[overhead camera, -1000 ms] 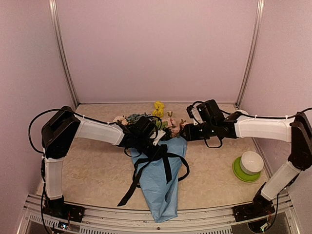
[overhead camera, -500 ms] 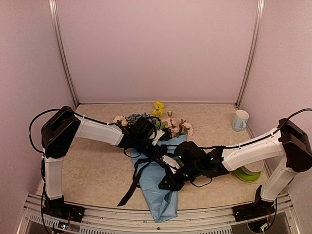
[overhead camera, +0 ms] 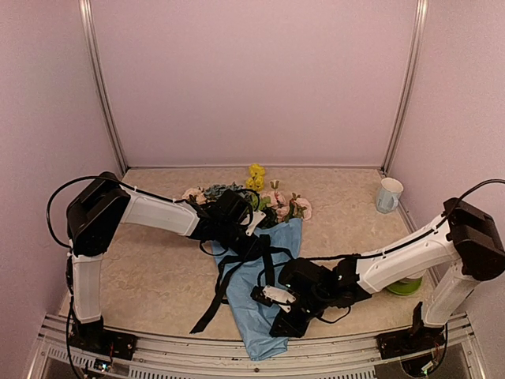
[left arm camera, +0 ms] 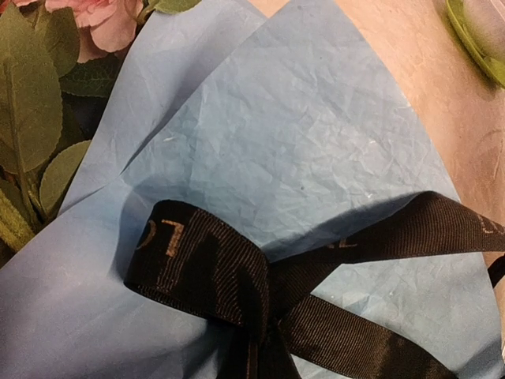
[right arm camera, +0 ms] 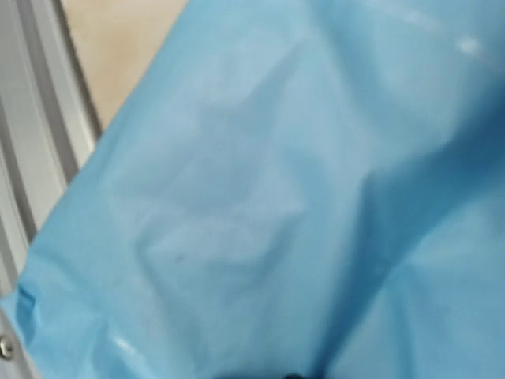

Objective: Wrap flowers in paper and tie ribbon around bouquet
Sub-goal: Cross the ribbon over the folded bouquet.

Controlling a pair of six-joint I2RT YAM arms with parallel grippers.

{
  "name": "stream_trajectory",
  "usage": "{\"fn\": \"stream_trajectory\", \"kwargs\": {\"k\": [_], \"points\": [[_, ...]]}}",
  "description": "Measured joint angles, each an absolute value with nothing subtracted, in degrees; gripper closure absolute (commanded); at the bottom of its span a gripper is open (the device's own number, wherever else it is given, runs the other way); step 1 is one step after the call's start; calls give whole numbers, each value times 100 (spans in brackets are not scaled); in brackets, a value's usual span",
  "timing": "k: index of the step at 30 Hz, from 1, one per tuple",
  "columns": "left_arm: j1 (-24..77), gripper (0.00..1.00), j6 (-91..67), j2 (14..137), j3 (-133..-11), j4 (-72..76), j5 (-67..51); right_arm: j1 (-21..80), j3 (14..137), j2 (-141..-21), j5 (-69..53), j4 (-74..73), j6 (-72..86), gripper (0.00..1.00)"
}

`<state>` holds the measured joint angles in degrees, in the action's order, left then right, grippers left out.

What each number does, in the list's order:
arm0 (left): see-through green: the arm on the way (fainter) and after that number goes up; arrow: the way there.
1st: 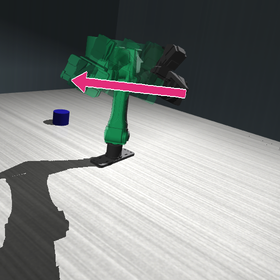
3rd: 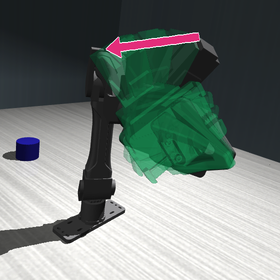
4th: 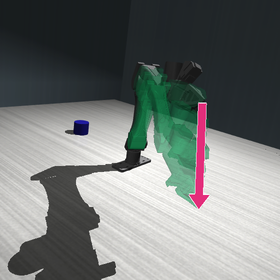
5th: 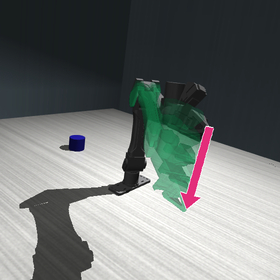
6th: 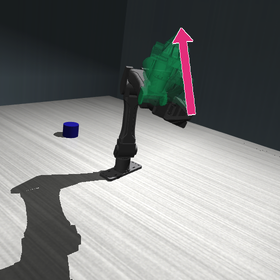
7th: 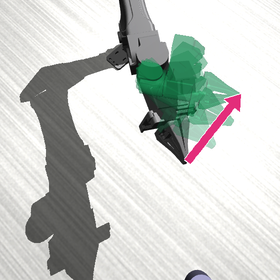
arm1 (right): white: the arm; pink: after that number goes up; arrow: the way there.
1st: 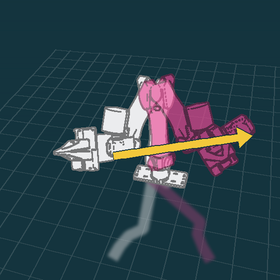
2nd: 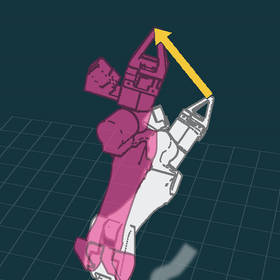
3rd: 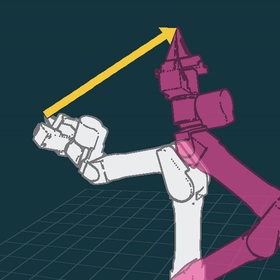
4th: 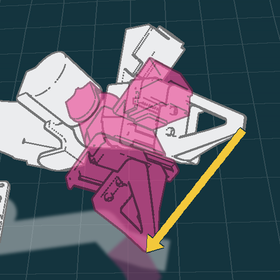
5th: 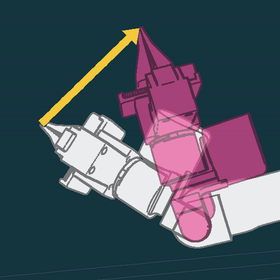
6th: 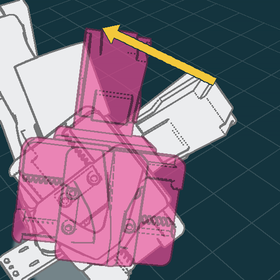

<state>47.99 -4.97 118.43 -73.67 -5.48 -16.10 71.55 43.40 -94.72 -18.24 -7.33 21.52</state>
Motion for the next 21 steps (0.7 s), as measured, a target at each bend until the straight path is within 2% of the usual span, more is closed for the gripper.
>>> {"fn": "stream_trajectory", "kwargs": {"k": [5,11,15,21], "points": [[4792,100,-482,11841,-7367,-561,-1605,7360,4171,-9212,-1651,-989,2322,84],[4792,100,-458,11841,-7367,-580,-1605,7664,4163,-8718,-1385,-2029,2377,83],[4792,100,-447,11841,-7367,-585,-1603,7714,4705,-8549,-1374,-2668,2115,83],[4790,100,-445,11839,-7367,-593,-1608,7631,5496,-8407,-1319,-2257,1782,82]]}}
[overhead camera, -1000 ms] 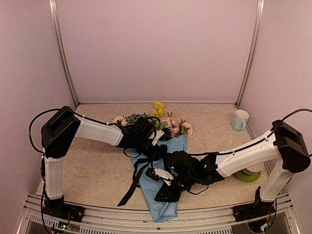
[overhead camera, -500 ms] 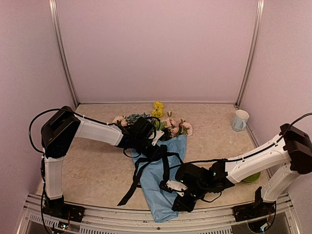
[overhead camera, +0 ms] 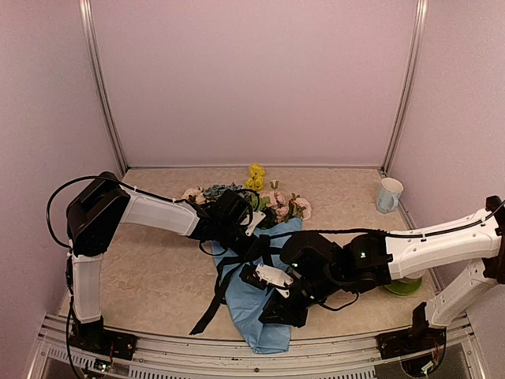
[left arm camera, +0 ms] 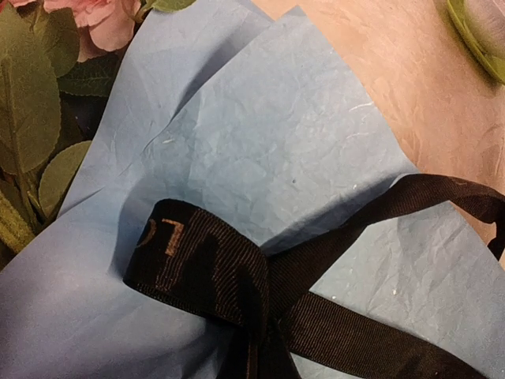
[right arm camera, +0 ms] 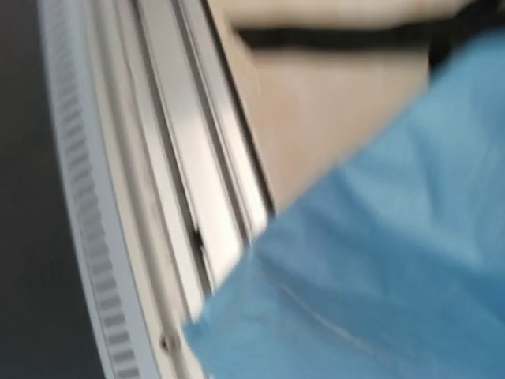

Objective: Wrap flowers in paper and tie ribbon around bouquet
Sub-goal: Cross the ribbon over the folded bouquet.

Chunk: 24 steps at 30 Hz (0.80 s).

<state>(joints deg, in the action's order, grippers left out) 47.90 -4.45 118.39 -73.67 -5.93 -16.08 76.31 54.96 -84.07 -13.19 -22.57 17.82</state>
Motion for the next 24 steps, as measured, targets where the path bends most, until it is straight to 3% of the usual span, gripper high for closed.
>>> {"fn": "stream_trajectory", "kwargs": {"k": [7,15,19,24], "points": [[4790,100,-447,11834,-7367,-600,-1608,6720,5474,-7828,-1984,-1317,1734,75],[4781,100,-445,11802,-7365,-672,-1605,6707,5474,-6473,-1815,-1251,1588,67],[4768,100,-449,11802,-7365,-696,-1610,6707,5535,-7244,-1372,-886,1780,74],[4766,100,-454,11802,-7365,-698,-1612,6788,5433,-8788,-1269,-775,1931,75]]}}
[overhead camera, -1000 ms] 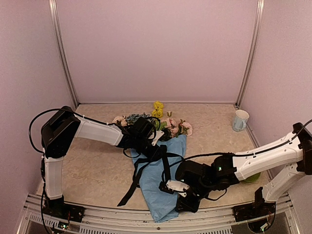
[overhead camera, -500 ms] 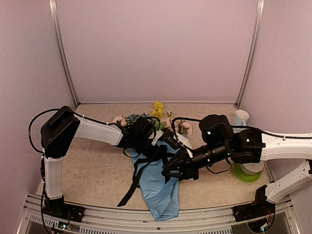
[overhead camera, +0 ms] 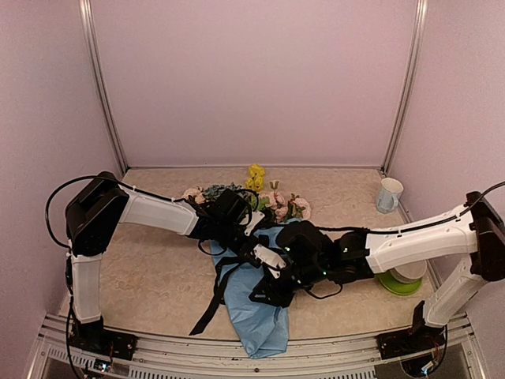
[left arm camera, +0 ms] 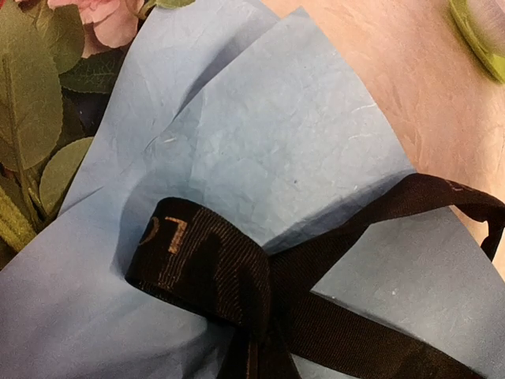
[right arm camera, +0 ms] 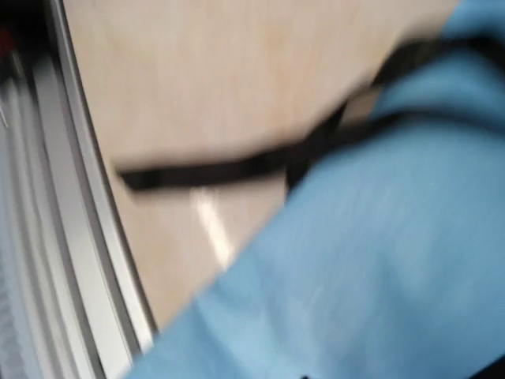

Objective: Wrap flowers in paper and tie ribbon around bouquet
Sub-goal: Cross the ribbon over the folded bouquet.

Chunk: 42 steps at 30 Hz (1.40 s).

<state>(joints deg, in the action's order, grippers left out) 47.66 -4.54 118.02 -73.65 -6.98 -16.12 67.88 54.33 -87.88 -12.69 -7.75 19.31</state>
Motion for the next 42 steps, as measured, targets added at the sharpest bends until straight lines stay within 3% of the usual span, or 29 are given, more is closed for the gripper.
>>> {"fn": "stream_trajectory", "kwargs": {"k": [9,16,32,42], "points": [[4766,100,-454,11802,-7367,-707,-1614,7262,5422,-10160,-985,-1170,2121,83],[4766,100,-454,11802,-7367,-707,-1612,7196,5116,-9872,-360,-1273,2814,82],[4768,100,-454,11802,-7367,-707,-1612,6919,5196,-9760,226,-1435,3538,53],[4768,100,-462,11802,-7367,-707,-1612,6735,5784,-10092,543,-1518,3524,49]]}}
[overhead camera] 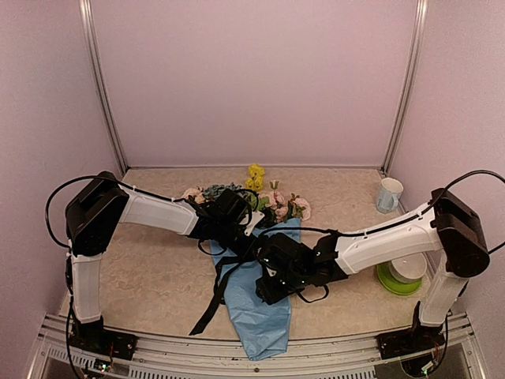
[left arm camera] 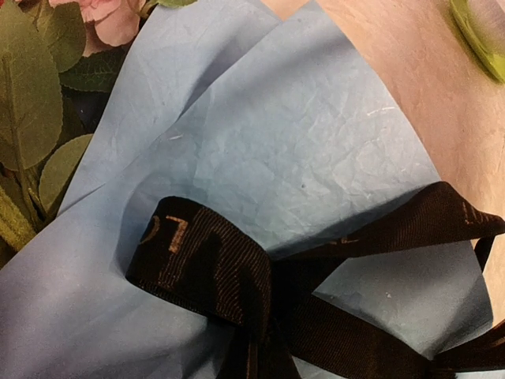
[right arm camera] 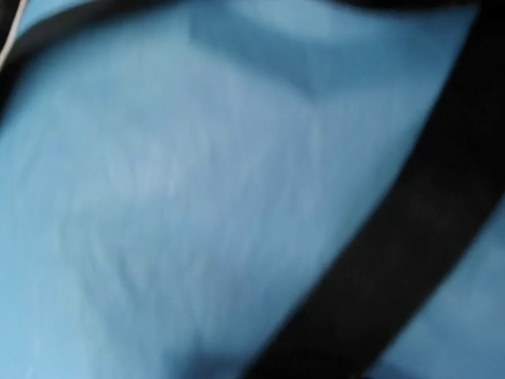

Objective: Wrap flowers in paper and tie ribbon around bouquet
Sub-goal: Cross the ribbon over the folded bouquet.

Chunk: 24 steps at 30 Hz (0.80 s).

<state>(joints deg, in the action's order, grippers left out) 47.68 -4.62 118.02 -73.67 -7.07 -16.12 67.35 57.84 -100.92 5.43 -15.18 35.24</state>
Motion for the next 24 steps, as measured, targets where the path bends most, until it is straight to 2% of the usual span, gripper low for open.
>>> {"fn": "stream_trajectory", "kwargs": {"k": [2,4,7,9,11,16,20,24], "points": [[4768,100,-464,11799,-7367,-707,-1612,6735,5959,-10252,672,-1588,3514,49],[4768,100,-464,11799,-7367,-707,-1612,6735,6029,-10366,768,-1645,3500,54],[4770,100,-467,11799,-7367,-707,-1610,6735,6034,-10501,851,-1697,3461,75],[4770,100,-467,11799,-7367,-707,-1610,6735,6034,-10534,926,-1717,3476,84],[4770,96,-467,11793,-7367,-707,-1608,6735,6029,-10534,956,-1739,3500,91],[4783,73,-473,11705,-7365,-797,-1614,6733,5898,-10453,1066,-1616,3715,100],[4794,52,-464,11489,-7354,-950,-1584,6731,5682,-10278,1079,-1503,3789,100],[4755,41,-434,11159,-7332,-1061,-1568,6707,5505,-10182,1046,-1306,3876,100]]}}
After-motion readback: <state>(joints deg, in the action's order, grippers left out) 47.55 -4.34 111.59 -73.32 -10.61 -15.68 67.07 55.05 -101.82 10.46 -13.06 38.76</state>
